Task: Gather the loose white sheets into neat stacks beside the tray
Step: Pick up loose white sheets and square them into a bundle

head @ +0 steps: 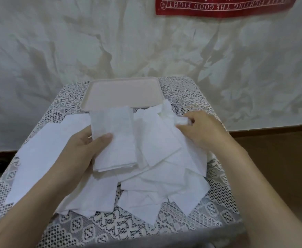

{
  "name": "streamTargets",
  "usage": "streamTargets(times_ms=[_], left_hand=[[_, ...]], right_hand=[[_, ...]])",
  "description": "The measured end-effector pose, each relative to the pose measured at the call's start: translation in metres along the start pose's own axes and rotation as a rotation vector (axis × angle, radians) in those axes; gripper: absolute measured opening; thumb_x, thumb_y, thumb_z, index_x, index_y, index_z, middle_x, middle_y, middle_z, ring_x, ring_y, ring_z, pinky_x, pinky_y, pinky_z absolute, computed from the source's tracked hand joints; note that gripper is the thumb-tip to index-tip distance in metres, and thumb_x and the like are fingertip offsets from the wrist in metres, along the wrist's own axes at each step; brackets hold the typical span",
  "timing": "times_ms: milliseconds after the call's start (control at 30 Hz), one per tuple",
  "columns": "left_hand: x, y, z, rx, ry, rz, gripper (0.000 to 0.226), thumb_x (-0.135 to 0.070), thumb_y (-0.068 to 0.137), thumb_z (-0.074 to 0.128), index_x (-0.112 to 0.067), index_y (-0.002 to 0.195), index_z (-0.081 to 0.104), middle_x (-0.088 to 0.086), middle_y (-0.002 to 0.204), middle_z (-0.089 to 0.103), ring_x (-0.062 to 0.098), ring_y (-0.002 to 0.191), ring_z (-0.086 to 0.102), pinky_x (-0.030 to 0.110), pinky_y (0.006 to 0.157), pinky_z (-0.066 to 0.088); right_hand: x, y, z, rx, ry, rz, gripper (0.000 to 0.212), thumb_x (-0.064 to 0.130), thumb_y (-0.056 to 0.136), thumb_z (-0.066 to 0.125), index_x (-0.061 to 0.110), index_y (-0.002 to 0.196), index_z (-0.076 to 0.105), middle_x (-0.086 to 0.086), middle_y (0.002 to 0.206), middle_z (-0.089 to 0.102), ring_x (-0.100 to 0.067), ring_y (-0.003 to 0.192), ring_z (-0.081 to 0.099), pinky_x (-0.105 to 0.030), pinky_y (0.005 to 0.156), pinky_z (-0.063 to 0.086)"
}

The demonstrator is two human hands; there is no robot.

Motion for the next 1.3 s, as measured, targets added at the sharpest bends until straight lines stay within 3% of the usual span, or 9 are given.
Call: streamTargets(times_ms=[200,367,467,567,700,833,967,1133,1300], left_hand=[[0.001,-0.002,-0.001,-0.009,-0.010,0.007,0.026,-0.022,0.092,0.065,-0.021,0.116,0.075,0.005,0.108,0.082,0.024,0.094,0.079,0.029,0.070,0.065],[-0.004,-0.006,-0.003,-0.035,0.029,0.019,0.024,-0.022,0.093,0.066,-0.021,0.115,0.075,0.006,0.107,0.082,0.025,0.095,0.079,0.042,0.080,0.065],[-0.008,-0.005,-0.005,-0.048,0.047,0.038,0.020,-0.018,0.098,0.064,-0.021,0.114,0.075,0.004,0.105,0.082,0.021,0.092,0.079,0.034,0.074,0.064],[-0.003,-0.005,-0.007,-0.063,0.061,0.025,0.019,-0.018,0.100,0.063,-0.022,0.115,0.075,0.005,0.105,0.082,0.022,0.091,0.079,0.032,0.072,0.065],[0.002,-0.007,-0.007,-0.081,0.059,0.030,0.020,-0.019,0.098,0.064,-0.023,0.113,0.077,0.004,0.105,0.082,0.022,0.090,0.079,0.036,0.073,0.064],[0.004,-0.009,-0.005,-0.070,0.045,0.027,0.021,-0.021,0.097,0.065,-0.023,0.114,0.076,0.005,0.107,0.081,0.025,0.094,0.079,0.043,0.085,0.058],[0.002,-0.014,0.000,-0.047,0.053,0.026,0.026,-0.023,0.095,0.065,-0.020,0.120,0.075,0.008,0.109,0.081,0.028,0.097,0.079,0.047,0.085,0.062],[0.003,-0.017,-0.002,-0.046,0.036,0.018,0.023,-0.018,0.099,0.063,-0.019,0.118,0.075,0.006,0.105,0.082,0.026,0.093,0.079,0.034,0.073,0.066],[0.001,-0.016,-0.003,-0.039,0.059,0.021,0.025,-0.022,0.095,0.065,-0.020,0.118,0.076,0.007,0.108,0.081,0.027,0.096,0.079,0.045,0.085,0.062]], right_hand=[[-0.024,-0.009,0.009,0.095,-0.099,0.088,0.039,0.044,0.096,0.061,0.011,0.078,0.054,-0.001,0.073,0.056,-0.023,0.072,0.050,-0.034,0.057,0.029],[-0.017,-0.015,0.003,-0.088,0.136,0.031,0.029,0.036,0.092,0.067,0.015,0.077,0.054,0.001,0.069,0.054,-0.021,0.065,0.044,-0.035,0.059,0.028],[-0.008,-0.012,0.005,-0.114,0.123,0.009,0.009,0.032,0.093,0.066,0.025,0.096,0.063,0.006,0.080,0.062,-0.022,0.077,0.055,-0.033,0.061,0.033],[-0.011,-0.011,0.012,-0.101,0.087,0.027,0.016,0.033,0.094,0.065,0.031,0.110,0.066,0.003,0.096,0.069,-0.026,0.092,0.061,-0.033,0.070,0.037],[-0.018,-0.011,0.002,-0.203,0.153,0.037,0.002,0.031,0.093,0.067,0.032,0.094,0.066,0.008,0.099,0.068,-0.026,0.081,0.067,-0.036,0.080,0.049],[-0.023,-0.013,-0.005,-0.262,0.094,0.029,0.013,0.033,0.094,0.068,0.033,0.082,0.061,0.005,0.109,0.059,-0.017,0.091,0.057,-0.033,0.074,0.034],[-0.019,-0.016,-0.024,-0.383,0.267,-0.001,0.009,0.032,0.095,0.069,0.030,0.087,0.065,0.012,0.095,0.058,0.001,0.076,0.050,-0.030,0.069,0.031],[-0.035,-0.013,0.010,0.016,0.122,0.165,0.021,0.034,0.091,0.072,0.023,0.079,0.059,0.005,0.081,0.064,-0.022,0.079,0.061,-0.035,0.069,0.042],[-0.035,-0.014,-0.010,-0.121,0.170,0.114,0.013,0.027,0.094,0.069,0.018,0.085,0.068,0.002,0.078,0.067,-0.025,0.078,0.061,-0.035,0.068,0.042]])
Point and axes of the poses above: each hand's wrist, its own y-axis towards the middle knuckle, its own z-axis out of the palm, x = y × z, the point moved 7 cm from there along y, towards the middle knuckle
